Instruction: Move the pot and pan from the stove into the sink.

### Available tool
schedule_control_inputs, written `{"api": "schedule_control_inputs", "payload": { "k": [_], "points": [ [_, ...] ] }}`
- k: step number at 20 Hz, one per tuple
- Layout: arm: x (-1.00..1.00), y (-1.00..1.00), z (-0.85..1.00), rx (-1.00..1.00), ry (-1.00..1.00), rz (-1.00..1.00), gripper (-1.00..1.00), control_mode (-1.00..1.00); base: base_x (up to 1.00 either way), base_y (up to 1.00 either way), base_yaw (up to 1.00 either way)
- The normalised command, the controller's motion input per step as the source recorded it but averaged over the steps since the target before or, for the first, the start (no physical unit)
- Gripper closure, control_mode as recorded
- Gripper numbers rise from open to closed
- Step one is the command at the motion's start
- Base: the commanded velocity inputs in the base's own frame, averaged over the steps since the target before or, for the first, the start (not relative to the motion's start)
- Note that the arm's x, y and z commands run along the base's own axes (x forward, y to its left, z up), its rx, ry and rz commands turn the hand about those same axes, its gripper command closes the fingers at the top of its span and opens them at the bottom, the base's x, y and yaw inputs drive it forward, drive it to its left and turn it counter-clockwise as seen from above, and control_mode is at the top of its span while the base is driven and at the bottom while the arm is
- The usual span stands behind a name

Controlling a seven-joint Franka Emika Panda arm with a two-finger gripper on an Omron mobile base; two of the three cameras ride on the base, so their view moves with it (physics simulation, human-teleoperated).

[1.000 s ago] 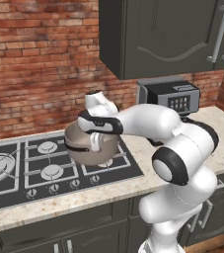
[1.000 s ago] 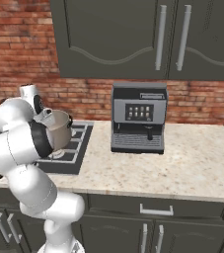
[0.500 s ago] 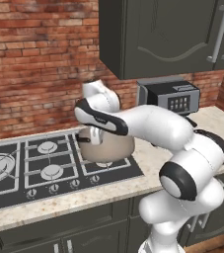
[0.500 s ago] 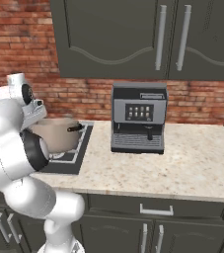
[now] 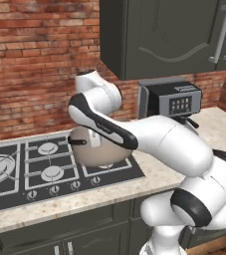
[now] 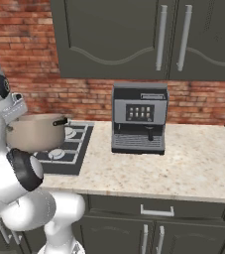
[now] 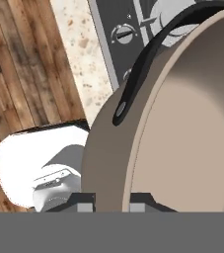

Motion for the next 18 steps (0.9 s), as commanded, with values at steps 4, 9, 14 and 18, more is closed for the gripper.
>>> {"api": "schedule_control_inputs", "payload": {
  "k": [4,9,14,18],
  "points": [
    [-0.71,0.27,0.48,0.00,-0.01,0.15,1.00,-1.00,0.00,0.00,0.00],
    [-0.65,0.15,0.29,0.01,-0.10,0.16,1.00,-1.00,0.00,0.00,0.00],
    [-0.60,0.00,0.03,0.11,-0.27,0.14,1.00,-1.00,0.00,0.00,0.00],
    [-0.71,0.00,-0.04,0.21,-0.31,0.08,1.00,-1.00,0.00,0.00,0.00]
  ]
}}
